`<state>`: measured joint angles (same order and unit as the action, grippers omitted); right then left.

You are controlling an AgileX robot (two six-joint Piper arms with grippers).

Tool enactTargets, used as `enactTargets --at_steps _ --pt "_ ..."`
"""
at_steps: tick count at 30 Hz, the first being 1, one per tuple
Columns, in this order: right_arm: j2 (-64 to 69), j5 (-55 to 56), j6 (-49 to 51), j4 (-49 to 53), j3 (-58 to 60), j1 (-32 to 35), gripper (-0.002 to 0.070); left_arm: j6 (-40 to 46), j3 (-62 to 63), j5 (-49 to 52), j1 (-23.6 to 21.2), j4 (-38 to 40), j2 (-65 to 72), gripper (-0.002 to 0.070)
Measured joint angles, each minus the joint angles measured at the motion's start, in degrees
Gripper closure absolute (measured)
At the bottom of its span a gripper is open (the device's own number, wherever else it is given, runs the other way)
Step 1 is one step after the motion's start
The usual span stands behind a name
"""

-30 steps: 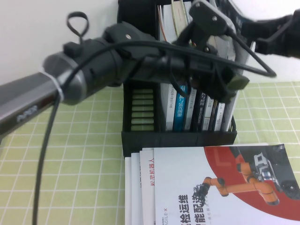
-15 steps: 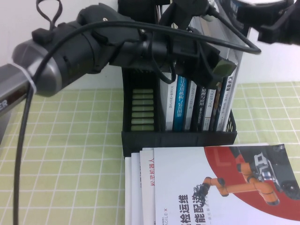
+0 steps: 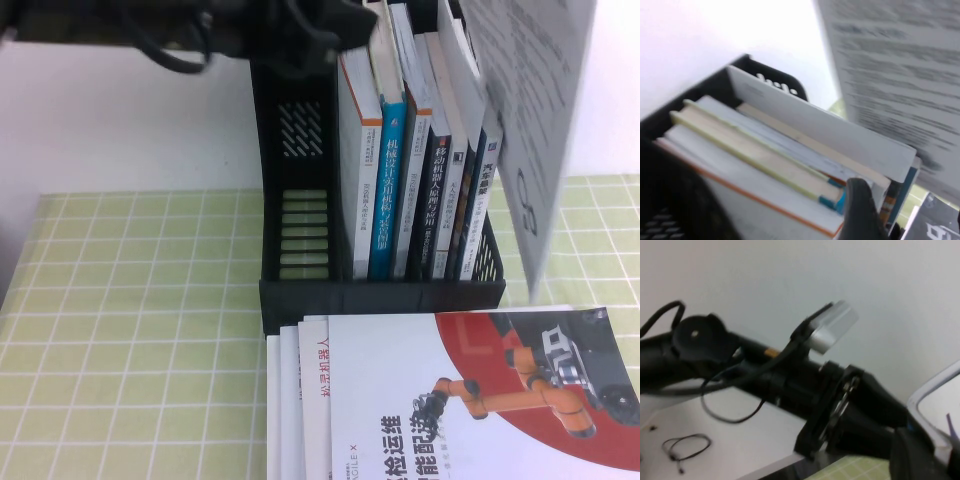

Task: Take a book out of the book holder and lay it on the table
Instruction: Place the picked book on the book

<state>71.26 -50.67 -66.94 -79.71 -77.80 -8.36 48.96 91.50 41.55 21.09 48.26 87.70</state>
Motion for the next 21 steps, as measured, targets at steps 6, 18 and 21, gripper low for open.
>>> enactTargets --at_steps 6,18,21 --pt "-0.38 -12.71 9.45 6.75 -7.38 0.00 0.0650 -3.48 0.00 4.78 -6.61 -0.51 -6.26 0.0300" --pt "-3.82 -20.20 19.12 11.03 -19.05 -0.10 0.0650 -9.70 0.27 15.52 -10.79 -5.59 -16.08 0.0300" --pt "-6.18 -20.20 21.77 16.06 -19.32 -0.10 0.0650 -10.06 0.27 15.86 -10.79 -6.09 -17.80 0.0300"
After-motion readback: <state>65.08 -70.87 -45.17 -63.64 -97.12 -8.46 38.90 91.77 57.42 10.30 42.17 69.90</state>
